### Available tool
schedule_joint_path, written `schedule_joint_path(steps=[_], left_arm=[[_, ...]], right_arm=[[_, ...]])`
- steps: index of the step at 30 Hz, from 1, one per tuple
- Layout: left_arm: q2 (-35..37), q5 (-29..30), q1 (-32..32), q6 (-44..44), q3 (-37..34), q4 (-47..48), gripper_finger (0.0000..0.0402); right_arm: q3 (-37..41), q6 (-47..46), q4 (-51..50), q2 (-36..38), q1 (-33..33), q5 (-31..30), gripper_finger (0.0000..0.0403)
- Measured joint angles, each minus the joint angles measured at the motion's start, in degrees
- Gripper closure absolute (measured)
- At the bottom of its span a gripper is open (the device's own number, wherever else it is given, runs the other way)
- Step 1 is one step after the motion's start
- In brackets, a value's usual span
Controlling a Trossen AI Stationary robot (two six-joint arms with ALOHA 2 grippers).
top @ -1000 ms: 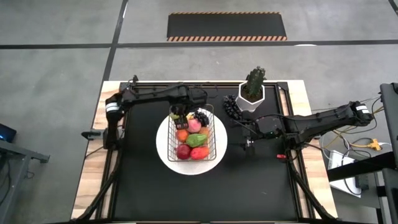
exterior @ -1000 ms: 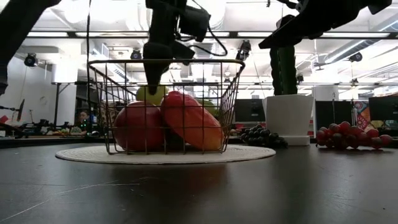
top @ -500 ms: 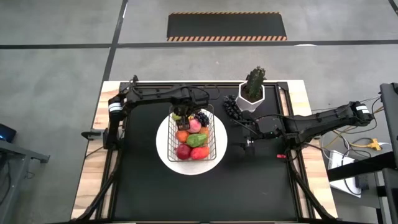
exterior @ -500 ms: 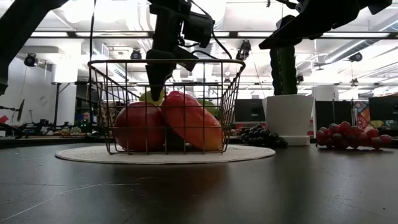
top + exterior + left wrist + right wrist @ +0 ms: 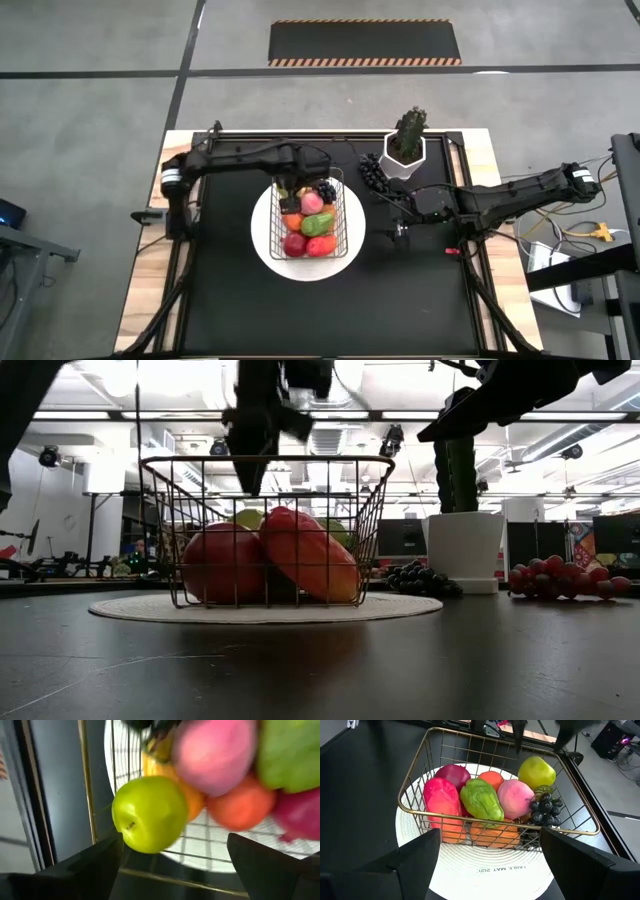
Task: Build produce basket
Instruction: Put the red grapes into the wire basket
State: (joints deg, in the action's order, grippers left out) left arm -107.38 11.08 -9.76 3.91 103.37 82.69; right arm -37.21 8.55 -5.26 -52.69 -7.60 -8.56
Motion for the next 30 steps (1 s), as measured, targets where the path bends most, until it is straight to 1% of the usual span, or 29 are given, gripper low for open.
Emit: schedule_joint_path(steps=[3,7,11,13,15,17,20,25,30], left_arm=[[3.75,1.50,3.89,-3.33,-0.70,-5.07,0.0064],[9.62,2.67,11.20,-5.05,-6.06,-20.45,0.0064],[15.29,3.49,18.84,-4.57,-16.23,-42.76,0.0064],[17.65,3.55,22.07,-1.69,-22.32,-54.12,0.0064],[19.45,3.80,24.71,3.17,-27.99,-63.96,0.0064],[20.93,3.86,26.41,6.46,-33.08,-72.04,0.0064],[22.57,4.06,26.91,6.51,-39.04,-83.25,0.0064],[23.82,4.41,26.71,5.12,-46.25,-93.72,0.0064],[24.88,4.36,26.71,2.51,-49.13,-95.88,0.0063]], right_arm=[[0.02,0.01,0.00,-0.02,0.00,0.00,0.0074],[0.04,0.45,0.04,-0.02,0.00,-0.02,0.0074],[0.04,1.33,0.34,-0.02,0.02,-0.03,0.0074],[0.04,1.34,0.42,-0.02,0.02,-0.02,0.0074],[0.07,1.34,0.59,-0.02,0.02,-0.02,0.0074],[0.07,1.47,0.49,-0.02,0.02,-0.02,0.0074],[0.11,1.52,0.64,-0.02,0.02,-0.02,0.0074],[0.20,1.98,0.67,-0.02,0.02,-0.02,0.0074],[0.48,2.00,0.85,-0.02,0.02,-0.02,0.0074]])
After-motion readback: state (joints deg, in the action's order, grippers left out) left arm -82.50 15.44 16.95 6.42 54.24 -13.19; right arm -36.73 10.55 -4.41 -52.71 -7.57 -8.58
